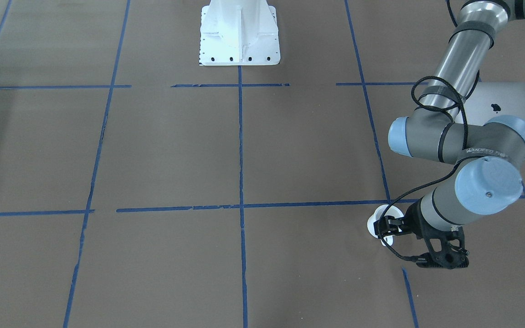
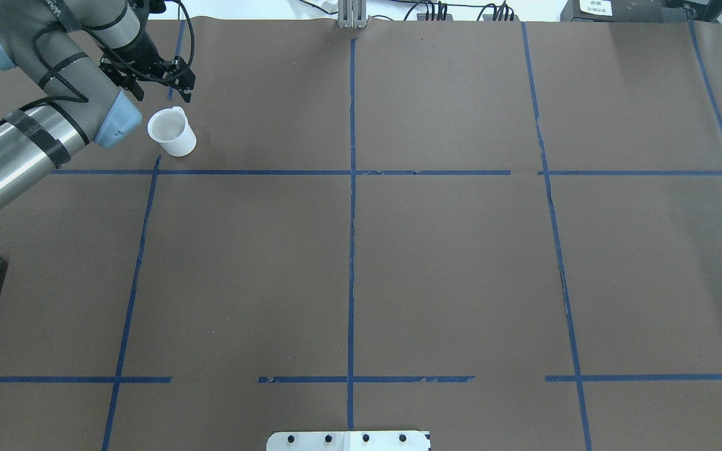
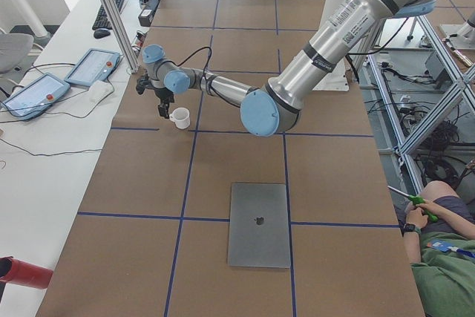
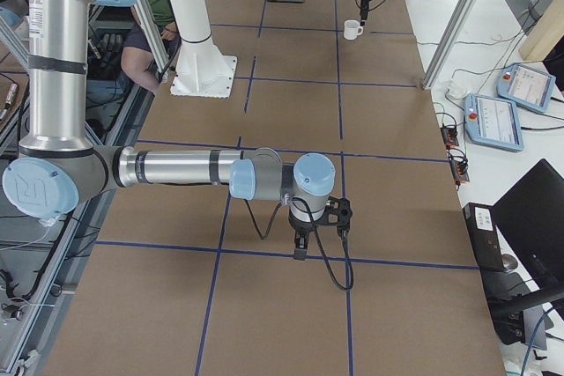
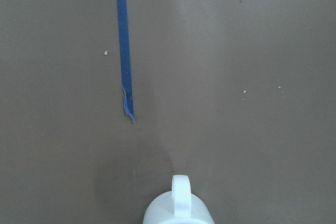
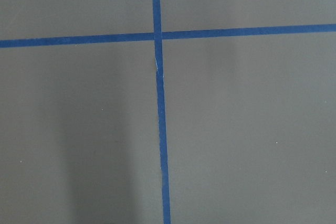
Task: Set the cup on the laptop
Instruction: 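Close the left gripper around the white cup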
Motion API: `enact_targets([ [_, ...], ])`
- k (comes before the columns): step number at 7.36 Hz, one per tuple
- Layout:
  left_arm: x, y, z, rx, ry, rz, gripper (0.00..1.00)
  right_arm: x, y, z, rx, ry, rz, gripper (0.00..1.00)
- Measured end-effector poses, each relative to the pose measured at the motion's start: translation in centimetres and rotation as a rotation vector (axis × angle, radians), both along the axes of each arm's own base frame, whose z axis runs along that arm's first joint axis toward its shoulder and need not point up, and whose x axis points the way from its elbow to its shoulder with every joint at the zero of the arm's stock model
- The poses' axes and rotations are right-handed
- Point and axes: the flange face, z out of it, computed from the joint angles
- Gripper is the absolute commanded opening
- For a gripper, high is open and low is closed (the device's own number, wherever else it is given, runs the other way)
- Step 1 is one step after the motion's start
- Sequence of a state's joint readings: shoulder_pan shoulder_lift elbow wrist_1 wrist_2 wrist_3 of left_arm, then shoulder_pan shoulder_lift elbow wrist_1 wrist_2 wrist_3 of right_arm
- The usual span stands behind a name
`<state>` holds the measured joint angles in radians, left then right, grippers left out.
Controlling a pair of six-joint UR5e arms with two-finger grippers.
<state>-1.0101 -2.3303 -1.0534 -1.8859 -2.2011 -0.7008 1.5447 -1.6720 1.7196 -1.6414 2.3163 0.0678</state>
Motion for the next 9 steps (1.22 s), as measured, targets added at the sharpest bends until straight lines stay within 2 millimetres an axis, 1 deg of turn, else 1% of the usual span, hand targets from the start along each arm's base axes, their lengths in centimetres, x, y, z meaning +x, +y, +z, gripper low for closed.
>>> enact_targets([
  [2, 2.1, -0.1, 1.2, -0.003, -0.012, 0.009, 1.00, 0.0, 0.0, 0.0, 0.000, 0.000, 0.000, 1.00],
  [3, 2.7, 0.0, 1.7, -0.002, -0.015, 0.013, 0.90, 0.0, 0.0, 0.0, 0.000, 0.000, 0.000, 1.00],
  [4, 3.0, 0.0, 2.2, -0.002, -0.015, 0.016, 0.70, 0.0, 0.0, 0.0, 0.000, 0.000, 0.000, 1.00],
  [5, 3.2, 0.0, 2.6, -0.003, -0.016, 0.018, 0.55, 0.0, 0.0, 0.0, 0.000, 0.000, 0.000, 1.00],
  [6, 3.4, 0.1, 2.7, -0.003, -0.017, 0.019, 0.35, 0.0, 0.0, 0.0, 0.000, 0.000, 0.000, 1.00],
  [7, 3.5, 0.1, 2.7, -0.002, -0.016, 0.020, 0.02, 0.0, 0.0, 0.0, 0.000, 0.000, 0.000, 1.00],
  [9, 3.6, 0.0, 2.3, 0.000, -0.014, 0.020, 0.00, 0.0, 0.0, 0.0, 0.000, 0.000, 0.000, 1.00],
])
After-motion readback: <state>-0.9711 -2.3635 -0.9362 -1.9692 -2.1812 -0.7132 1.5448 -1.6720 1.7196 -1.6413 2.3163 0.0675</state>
